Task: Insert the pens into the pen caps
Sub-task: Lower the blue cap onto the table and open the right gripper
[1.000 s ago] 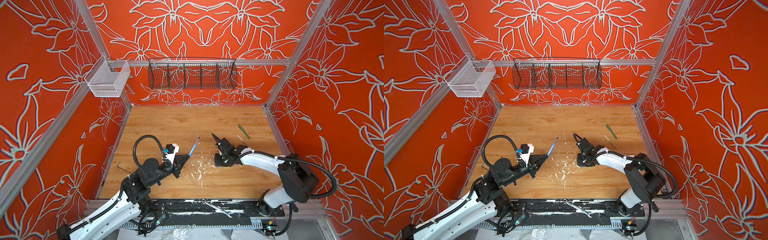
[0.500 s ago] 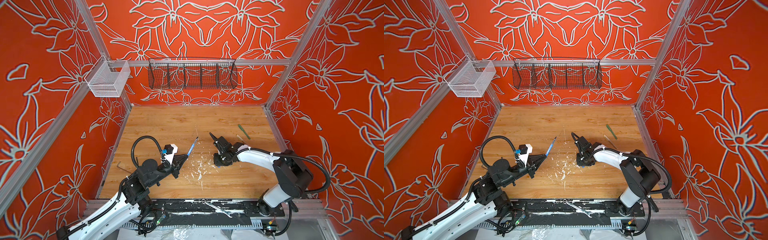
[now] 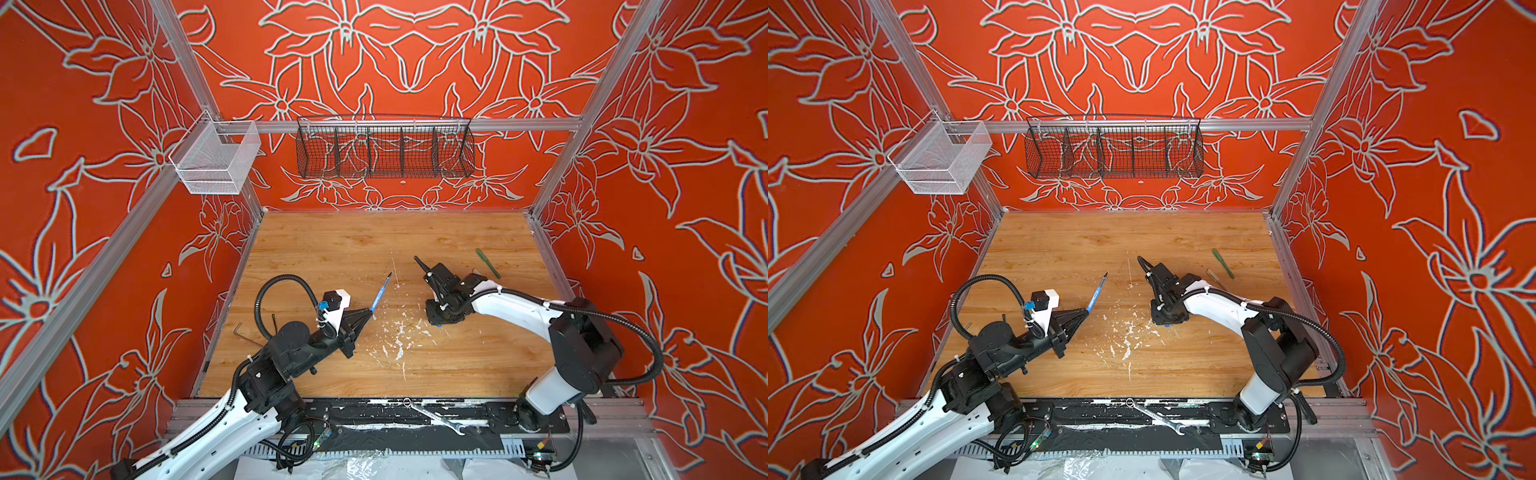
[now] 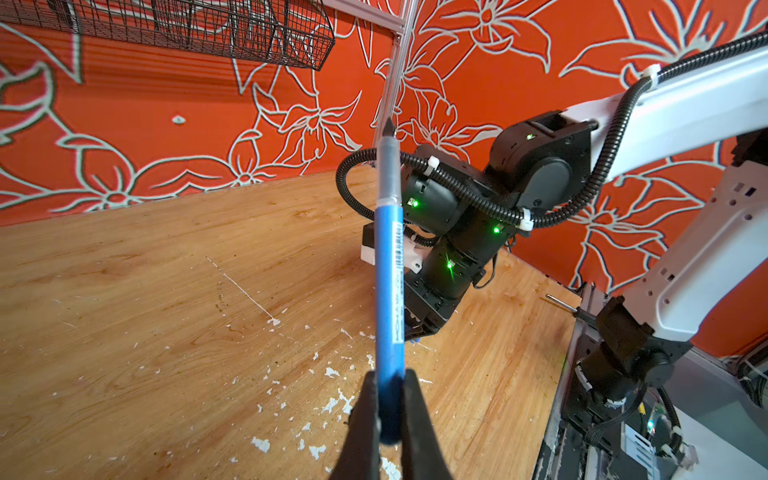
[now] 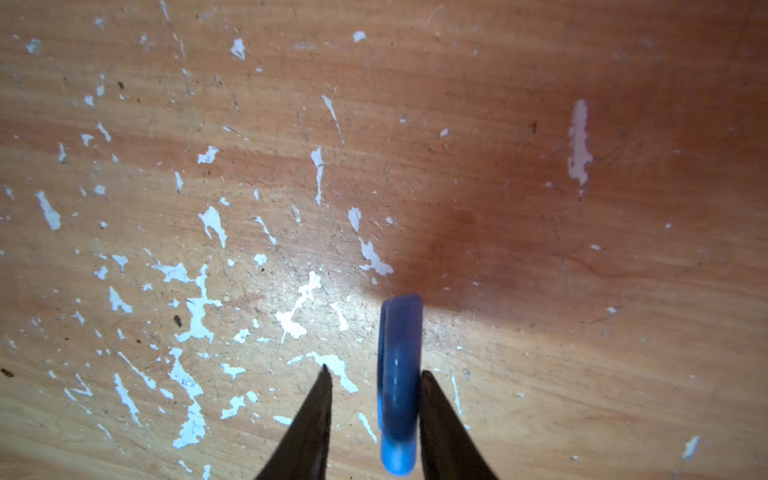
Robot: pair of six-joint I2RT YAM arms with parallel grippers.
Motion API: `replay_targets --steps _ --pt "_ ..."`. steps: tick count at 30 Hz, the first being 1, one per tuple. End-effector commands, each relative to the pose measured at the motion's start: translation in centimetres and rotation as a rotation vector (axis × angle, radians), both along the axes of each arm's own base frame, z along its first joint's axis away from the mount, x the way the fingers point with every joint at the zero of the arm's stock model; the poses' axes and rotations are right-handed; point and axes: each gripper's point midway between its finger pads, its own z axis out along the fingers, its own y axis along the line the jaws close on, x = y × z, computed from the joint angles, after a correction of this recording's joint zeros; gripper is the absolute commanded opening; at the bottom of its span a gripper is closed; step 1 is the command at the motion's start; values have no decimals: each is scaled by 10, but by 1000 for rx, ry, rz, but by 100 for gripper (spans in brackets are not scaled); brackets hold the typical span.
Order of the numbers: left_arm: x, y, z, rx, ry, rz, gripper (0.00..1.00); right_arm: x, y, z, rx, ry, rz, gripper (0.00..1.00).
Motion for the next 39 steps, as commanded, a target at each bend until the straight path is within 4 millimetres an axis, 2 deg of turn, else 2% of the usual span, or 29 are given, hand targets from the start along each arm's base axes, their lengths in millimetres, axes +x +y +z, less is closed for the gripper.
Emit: replay_targets --steps 1,4,8,11,14,16,20,24,29,39 --pt "0 4 13 1 -28 10 0 -4 2 -12 37 33 -33 31" --pt "-1 0 12 5 -19 -6 0 -3 9 -16 82 28 -45 27" --pt "1 -4 2 11 17 -16 0 -7 2 -24 41 45 -52 27" --pt "1 -4 -3 1 26 -15 0 -18 -2 -30 32 78 -49 29" --pt "2 -3 -4 3 28 -4 0 -25 -5 -30 6 92 -34 34" --pt "3 -3 -5 7 28 -1 0 -28 -10 -29 -47 108 -13 43" --pt "4 -3 -5 11 27 2 0 -25 -12 -31 -91 111 14 49" --pt "5 -4 -5 15 28 3 0 -17 2 -23 -12 80 9 50" --pt "6 -4 -5 22 28 4 0 -6 -5 -12 -44 42 13 47" --pt "4 -3 -5 17 19 1 0 4 -4 -11 0 115 119 43"
